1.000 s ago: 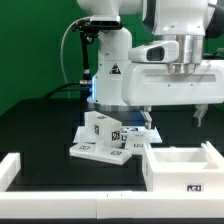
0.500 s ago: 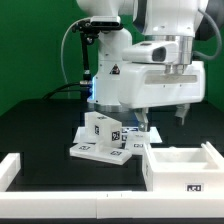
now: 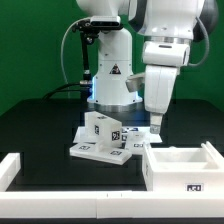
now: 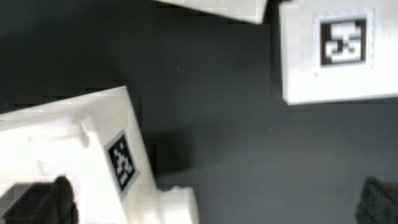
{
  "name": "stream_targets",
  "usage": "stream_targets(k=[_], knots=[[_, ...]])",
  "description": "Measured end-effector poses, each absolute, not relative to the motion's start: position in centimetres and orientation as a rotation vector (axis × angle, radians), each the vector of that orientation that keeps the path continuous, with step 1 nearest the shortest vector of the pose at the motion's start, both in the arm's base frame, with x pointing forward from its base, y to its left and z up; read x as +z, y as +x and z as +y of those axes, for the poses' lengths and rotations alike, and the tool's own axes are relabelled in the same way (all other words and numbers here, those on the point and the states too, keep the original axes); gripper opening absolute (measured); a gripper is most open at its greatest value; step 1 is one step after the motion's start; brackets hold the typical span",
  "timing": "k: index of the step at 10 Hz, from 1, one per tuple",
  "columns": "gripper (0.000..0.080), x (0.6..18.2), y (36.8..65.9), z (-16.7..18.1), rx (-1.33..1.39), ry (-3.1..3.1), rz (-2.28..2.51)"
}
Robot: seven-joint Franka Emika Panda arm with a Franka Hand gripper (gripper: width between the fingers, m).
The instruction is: Assemble cabinet
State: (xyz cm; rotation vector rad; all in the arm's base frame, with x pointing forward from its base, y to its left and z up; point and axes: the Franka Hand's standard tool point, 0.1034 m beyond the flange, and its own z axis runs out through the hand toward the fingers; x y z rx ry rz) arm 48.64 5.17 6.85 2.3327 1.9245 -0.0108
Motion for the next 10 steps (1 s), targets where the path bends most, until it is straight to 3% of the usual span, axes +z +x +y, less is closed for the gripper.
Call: stream_targets(k=[5, 10], knots=[[0.0797, 6.0, 47.3, 3.7, -0.128, 1.840, 2.380], [0.0797, 5.8, 46.0, 2.7, -0.204, 2.056, 2.237]])
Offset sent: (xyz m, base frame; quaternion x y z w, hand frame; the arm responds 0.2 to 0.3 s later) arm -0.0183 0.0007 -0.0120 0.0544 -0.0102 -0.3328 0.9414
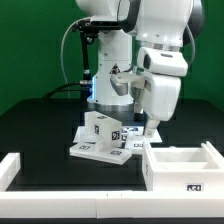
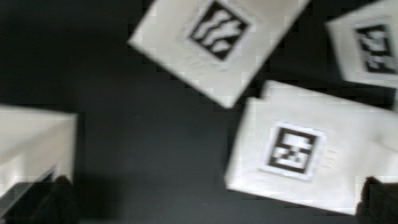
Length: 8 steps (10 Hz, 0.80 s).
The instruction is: Assemble cabinet
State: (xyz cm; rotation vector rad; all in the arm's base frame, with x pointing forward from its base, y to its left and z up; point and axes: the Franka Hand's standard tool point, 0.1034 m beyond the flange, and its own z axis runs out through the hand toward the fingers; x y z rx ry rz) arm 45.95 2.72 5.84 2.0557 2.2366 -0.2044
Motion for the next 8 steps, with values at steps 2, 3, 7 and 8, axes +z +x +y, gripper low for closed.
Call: stream_targets(k=[2, 3, 7, 8], knots=[[0.0797, 5.8, 45.8, 2.3, -0.218, 2.065, 2.232], [0.0797, 5.7, 45.8, 2.3, -0.219, 2.066, 2.231], [0.0797, 4.4, 43.5, 3.1, -0.303, 2.230, 2.099], [0.0797, 4.3, 43.1, 3.4, -0.321, 2.241, 2.095]])
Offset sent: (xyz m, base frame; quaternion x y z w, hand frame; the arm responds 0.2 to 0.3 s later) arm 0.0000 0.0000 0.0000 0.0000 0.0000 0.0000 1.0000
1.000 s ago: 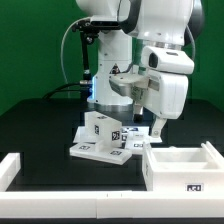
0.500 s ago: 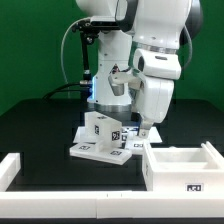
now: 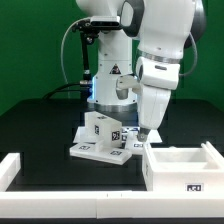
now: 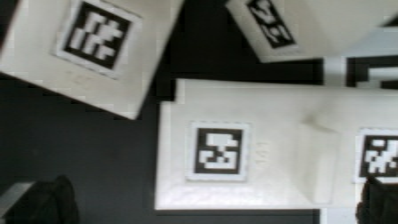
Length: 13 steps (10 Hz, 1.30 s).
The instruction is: Assemble cabinet
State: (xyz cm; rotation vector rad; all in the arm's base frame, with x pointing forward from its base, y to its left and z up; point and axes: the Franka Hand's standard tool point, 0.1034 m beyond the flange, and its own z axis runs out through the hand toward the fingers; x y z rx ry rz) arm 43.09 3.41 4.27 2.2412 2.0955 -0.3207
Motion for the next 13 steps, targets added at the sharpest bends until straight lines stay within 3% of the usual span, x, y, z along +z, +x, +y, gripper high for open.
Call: stream_targets(k=[5, 8, 13], knots=[[0.0797, 4.2, 42.7, 3.2, -0.322, 2.254, 2.088], [0.0797, 2.9, 40.5, 3.2, -0.289, 2.273, 2.072], [0.0797, 1.3, 40.1, 3.0, -0.279, 2.295, 2.033]])
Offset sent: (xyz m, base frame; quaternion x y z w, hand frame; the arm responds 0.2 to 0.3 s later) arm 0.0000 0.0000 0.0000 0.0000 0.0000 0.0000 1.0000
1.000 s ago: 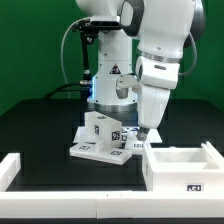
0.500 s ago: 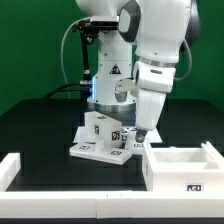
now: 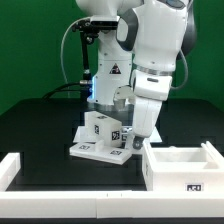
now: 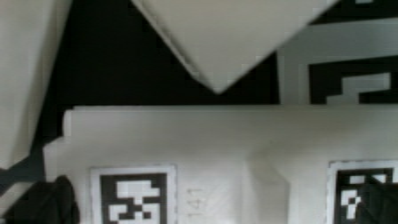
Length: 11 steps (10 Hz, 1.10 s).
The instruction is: Assemble cabinet
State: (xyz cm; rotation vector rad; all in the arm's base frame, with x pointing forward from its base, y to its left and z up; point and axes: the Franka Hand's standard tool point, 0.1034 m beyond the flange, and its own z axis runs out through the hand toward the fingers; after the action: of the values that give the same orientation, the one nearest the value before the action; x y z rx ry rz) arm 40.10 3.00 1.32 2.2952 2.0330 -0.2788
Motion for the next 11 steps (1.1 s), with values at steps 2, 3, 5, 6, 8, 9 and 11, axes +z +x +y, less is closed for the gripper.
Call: stream_targets(k=[2, 3, 5, 6, 8, 9, 11], knots=[[0.0528, 1.3, 40.1, 2.9, -0.280, 2.297, 2.031], [0.0528, 1.3, 40.1, 2.9, -0.280, 2.297, 2.031], [0.0352, 1.3, 40.1, 2.9, -0.280, 2.297, 2.031], [0.0150, 1.3, 40.1, 2.9, -0.280, 2.297, 2.031], [0.0062, 1.4, 40.2, 3.0, -0.274, 2.306, 2.017], [0.0062, 1.5, 40.2, 3.3, -0.273, 2.331, 1.988], [0.0062, 2.6, 40.5, 4.7, -0.289, 2.424, 1.872]])
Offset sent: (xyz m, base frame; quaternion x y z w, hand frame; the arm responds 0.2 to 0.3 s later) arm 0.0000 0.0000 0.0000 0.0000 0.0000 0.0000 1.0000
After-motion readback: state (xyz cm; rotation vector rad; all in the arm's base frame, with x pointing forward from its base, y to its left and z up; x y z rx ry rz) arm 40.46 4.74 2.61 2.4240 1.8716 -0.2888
